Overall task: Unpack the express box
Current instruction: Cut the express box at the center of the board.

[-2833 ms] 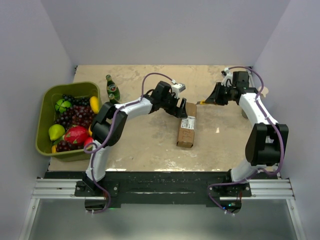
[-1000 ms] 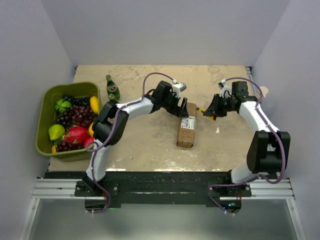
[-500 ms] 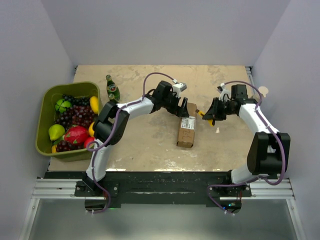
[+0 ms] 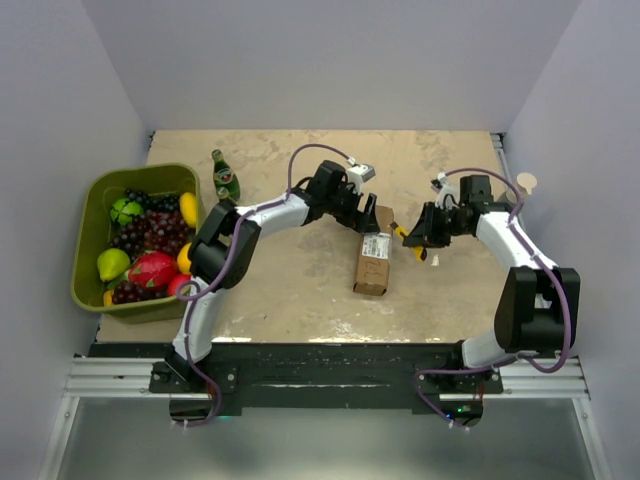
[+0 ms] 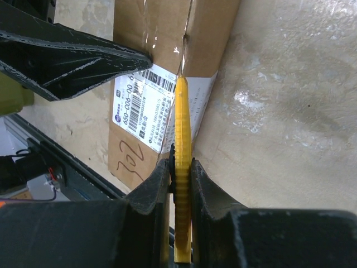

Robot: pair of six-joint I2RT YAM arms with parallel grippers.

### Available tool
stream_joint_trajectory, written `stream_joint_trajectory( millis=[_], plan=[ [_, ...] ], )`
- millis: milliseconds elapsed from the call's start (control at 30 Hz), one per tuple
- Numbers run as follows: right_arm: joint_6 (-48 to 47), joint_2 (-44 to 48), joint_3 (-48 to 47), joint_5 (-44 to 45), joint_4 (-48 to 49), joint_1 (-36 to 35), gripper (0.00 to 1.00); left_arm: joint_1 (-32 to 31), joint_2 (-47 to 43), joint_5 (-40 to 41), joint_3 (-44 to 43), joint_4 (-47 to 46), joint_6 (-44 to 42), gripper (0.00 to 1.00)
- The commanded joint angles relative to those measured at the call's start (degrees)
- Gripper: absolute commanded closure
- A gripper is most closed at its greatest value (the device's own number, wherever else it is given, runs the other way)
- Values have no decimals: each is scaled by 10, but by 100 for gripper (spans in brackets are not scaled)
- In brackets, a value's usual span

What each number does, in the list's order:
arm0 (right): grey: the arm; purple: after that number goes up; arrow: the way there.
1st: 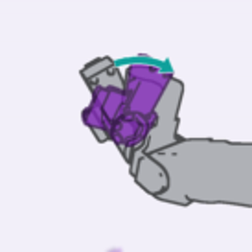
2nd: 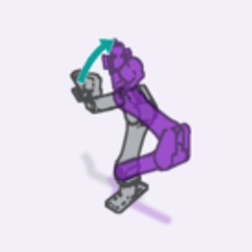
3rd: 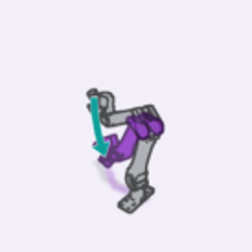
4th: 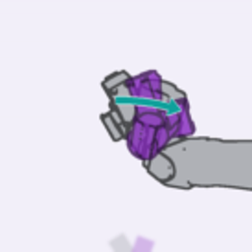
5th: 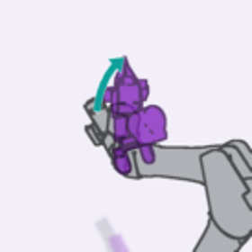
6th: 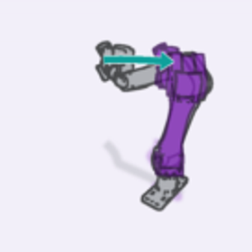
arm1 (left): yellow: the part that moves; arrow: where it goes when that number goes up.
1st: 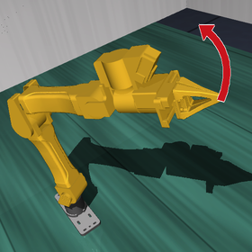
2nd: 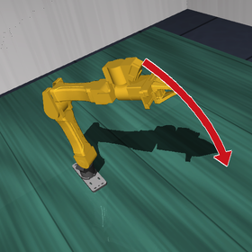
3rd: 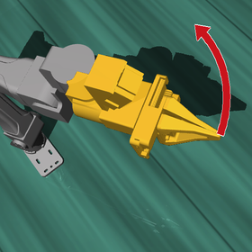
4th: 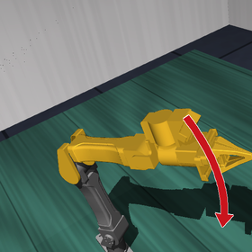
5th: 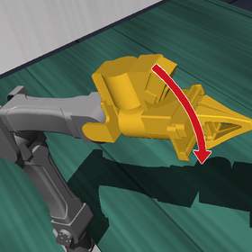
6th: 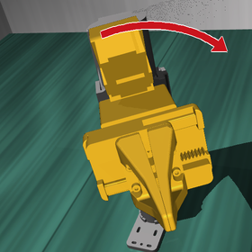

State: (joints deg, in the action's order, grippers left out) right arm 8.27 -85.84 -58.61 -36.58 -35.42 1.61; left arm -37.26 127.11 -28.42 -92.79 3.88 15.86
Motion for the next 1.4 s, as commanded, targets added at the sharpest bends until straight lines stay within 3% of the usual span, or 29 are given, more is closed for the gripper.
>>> stream_joint_trajectory(
  millis=[0, 1000, 1367],
  plan=[
    [-11, 20, 17, -41, -67, -12, 100, 3, 39, 76, 3, 38, -39, 12],
    [-26, 59, 70, -60, -109, -41, 100, 24, 77, 128, -34, 37, -94, 11],
    [-26, 57, 68, -66, -113, -54, 100, 40, 111, 154, -93, 31, -130, 10]
  ],
)
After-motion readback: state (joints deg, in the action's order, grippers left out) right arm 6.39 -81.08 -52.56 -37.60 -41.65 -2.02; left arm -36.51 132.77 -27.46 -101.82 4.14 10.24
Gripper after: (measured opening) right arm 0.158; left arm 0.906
